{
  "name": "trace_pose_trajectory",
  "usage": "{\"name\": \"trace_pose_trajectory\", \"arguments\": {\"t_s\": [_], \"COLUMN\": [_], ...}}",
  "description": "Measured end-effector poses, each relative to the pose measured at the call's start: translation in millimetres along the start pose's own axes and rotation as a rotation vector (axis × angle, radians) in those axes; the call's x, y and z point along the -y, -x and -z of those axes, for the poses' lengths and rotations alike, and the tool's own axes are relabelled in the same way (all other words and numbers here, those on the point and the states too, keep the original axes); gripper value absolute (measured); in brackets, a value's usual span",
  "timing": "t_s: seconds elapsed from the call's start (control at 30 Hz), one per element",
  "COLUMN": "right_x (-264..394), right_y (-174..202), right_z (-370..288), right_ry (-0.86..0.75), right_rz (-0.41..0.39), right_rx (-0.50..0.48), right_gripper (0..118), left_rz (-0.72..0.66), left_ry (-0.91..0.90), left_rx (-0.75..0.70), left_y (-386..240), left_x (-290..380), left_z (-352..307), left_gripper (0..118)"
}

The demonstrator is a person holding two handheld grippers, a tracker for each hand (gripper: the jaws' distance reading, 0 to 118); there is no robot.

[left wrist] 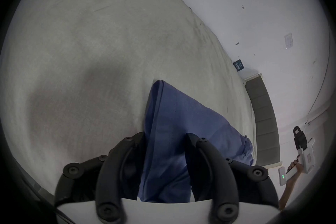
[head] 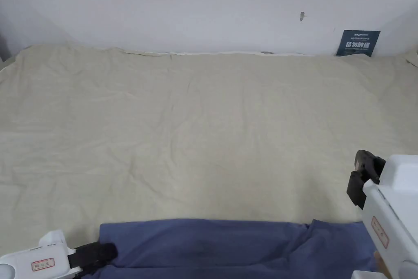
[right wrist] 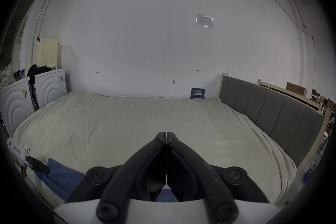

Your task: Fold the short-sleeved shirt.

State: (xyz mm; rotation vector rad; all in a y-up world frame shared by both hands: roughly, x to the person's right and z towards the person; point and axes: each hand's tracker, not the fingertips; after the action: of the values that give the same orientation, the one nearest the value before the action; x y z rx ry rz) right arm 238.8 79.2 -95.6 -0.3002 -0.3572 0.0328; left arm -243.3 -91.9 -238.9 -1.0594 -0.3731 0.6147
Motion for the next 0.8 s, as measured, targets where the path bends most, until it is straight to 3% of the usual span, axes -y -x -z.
{"name": "trace_pose_trajectory", "arguments": {"t_s": [0.03,0.07,0.1,0.17,0.57,0.8], "right_x": [-0.2,-0.4,-0.6,-1.0,-10.4,-12.9], "right_y": [-1.0,-1.6,-1.6,-1.8,6.8,1.0], "right_z": [0.1,0.1,0.0,1.0,4.4,-4.2], "right_ry": [-0.001,-0.001,0.000,0.002,-0.014,-0.035], "right_rz": [0.002,0.004,0.006,0.010,0.030,0.029], "right_rx": [0.001,0.001,0.000,-0.003,-0.062,-0.080], "right_gripper": [1,1,1,1,1,1], "left_rz": [0.008,0.036,0.059,0.040,0.196,0.126], "left_ry": [-0.001,-0.008,-0.014,-0.012,-0.136,-0.181], "left_rx": [-0.018,-0.054,-0.069,-0.047,-0.145,-0.301], "left_y": [1.4,5.5,3.6,-5.1,4.3,40.1], "left_x": [-3.6,-8.4,-5.6,0.3,-35.5,-54.2], "left_z": [-1.8,-3.8,-3.1,-3.3,-59.0,-91.8], "left_gripper": [39,21,12,8,5,5]}}
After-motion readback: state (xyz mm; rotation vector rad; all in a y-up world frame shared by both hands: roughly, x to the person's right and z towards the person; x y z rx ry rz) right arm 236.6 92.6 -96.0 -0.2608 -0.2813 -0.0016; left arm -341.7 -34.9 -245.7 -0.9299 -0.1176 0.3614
